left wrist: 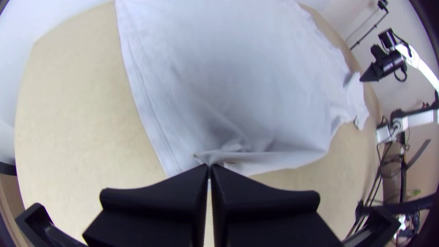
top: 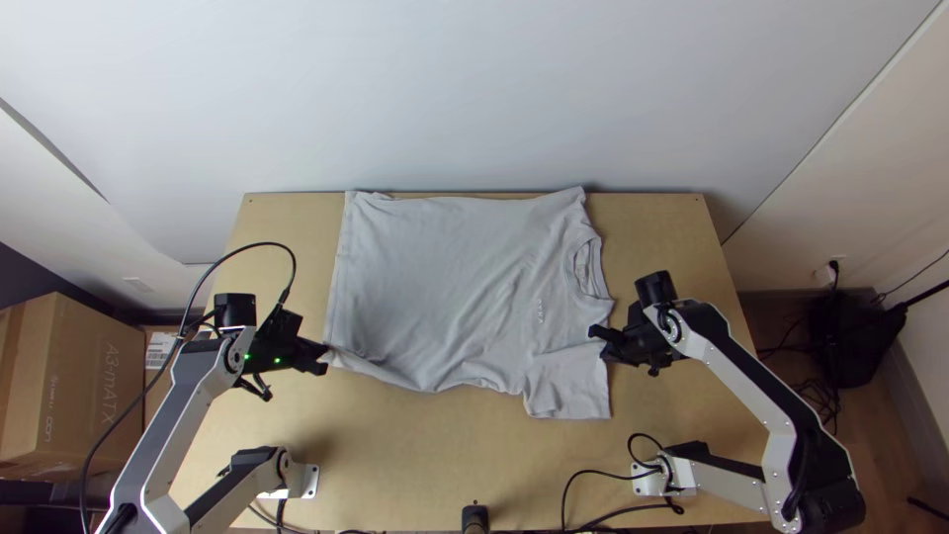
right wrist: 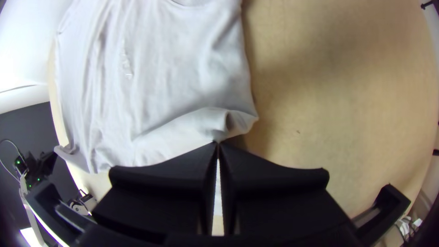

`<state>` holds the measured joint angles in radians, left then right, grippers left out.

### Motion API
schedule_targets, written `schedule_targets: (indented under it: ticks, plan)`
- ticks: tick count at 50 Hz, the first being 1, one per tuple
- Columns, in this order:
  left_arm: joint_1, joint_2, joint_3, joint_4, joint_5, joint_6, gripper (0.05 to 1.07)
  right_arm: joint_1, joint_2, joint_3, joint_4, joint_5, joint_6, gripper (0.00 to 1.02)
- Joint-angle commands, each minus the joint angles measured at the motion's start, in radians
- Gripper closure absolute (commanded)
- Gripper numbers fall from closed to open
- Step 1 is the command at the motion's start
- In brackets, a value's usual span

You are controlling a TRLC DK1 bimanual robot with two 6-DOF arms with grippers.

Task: Fold the t-shirt

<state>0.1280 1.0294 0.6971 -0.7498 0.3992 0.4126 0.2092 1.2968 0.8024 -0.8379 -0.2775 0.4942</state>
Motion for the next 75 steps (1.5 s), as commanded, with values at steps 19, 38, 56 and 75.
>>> schedule_targets:
  ticks: [19, 38, 56, 75]
  plan:
    - [-0.034, 0.109, 0.337, 0.199, -0.255, -0.492, 1.05, 0.032, 0.078, 0.462, -0.001, 0.009, -0.148, 1.00]
    - [-0.034, 0.282, 0.811, 0.145, -0.359, -0.521, 1.05, 0.030, 0.276, 1.037, -0.063, 0.118, -0.263, 1.00]
    - [-0.041, 0.164, 1.009, 0.217, -0.370, -0.566, 1.05, 0.027, 0.272, 1.460, -0.053, 0.228, -0.292, 1.00]
    - [-0.008, -0.241, 0.986, 0.267, -0.382, -0.506, 1.05, 0.130, -0.131, 1.419, 0.017, 0.238, -0.286, 1.00]
